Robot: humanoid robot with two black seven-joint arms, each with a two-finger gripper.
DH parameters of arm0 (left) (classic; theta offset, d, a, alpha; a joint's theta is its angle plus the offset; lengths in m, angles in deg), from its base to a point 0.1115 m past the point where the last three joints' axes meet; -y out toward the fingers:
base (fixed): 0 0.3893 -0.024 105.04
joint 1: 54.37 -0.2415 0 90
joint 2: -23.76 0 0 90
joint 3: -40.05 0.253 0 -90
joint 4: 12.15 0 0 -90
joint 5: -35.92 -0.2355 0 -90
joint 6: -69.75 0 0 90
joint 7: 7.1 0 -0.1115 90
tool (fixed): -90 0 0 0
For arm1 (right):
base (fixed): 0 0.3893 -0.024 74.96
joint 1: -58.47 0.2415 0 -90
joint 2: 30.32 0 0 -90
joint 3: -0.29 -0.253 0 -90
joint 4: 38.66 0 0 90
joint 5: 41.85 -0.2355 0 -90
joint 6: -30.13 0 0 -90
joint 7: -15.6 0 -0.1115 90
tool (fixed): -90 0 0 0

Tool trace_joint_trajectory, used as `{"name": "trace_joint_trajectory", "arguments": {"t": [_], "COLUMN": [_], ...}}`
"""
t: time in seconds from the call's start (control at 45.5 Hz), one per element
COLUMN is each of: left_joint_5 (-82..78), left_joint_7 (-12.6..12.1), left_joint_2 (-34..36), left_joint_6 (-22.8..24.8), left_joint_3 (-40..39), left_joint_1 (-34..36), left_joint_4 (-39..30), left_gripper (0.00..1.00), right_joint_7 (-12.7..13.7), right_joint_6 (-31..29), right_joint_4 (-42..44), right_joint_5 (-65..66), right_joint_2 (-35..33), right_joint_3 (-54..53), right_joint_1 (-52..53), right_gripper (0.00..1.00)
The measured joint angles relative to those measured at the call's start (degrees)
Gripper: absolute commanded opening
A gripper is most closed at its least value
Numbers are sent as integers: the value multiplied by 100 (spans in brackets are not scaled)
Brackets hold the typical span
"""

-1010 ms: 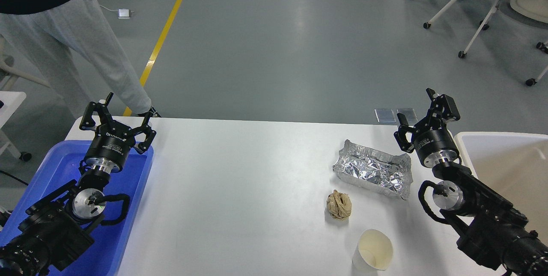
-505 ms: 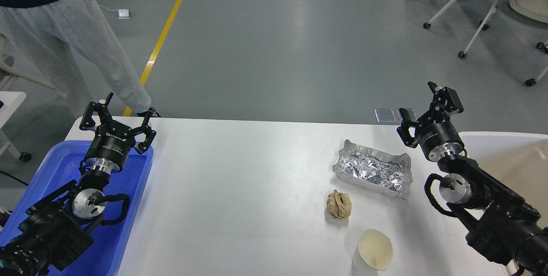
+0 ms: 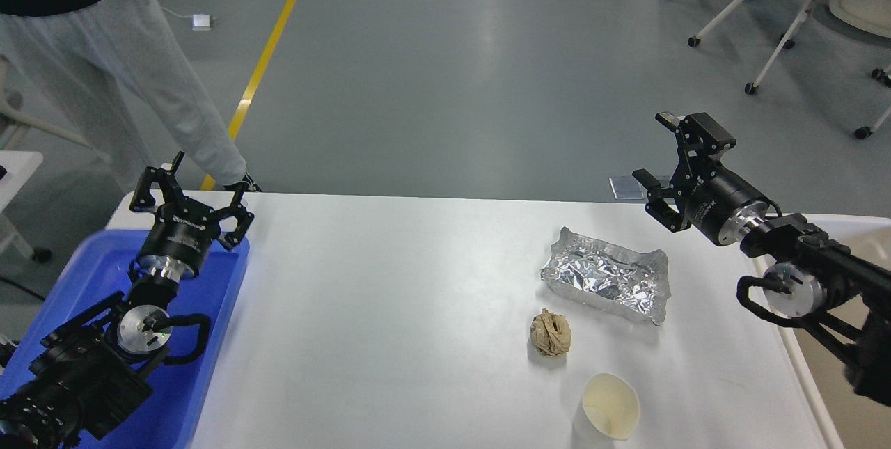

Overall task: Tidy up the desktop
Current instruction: 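Raise the right gripper and swing it over the foil packet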

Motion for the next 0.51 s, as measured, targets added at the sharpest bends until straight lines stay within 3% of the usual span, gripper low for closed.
{"name": "trace_joint_trajectory", "arguments": {"t": [0.505], "left_joint_5": [0], "left_joint_7": [-2], "left_joint_2": [0], "left_joint_6": [-1], "left_joint_3": [0], "left_joint_1": [0], "left_joint_4": [0], "left_gripper": [100], "right_joint_7": [356], "right_joint_6": [-48], "right_joint_4": [-1528], "right_joint_5": [974], "right_joint_2": [-1265], "right_joint_3": [2573], "right_joint_1": [2138], "right_gripper": [99]}}
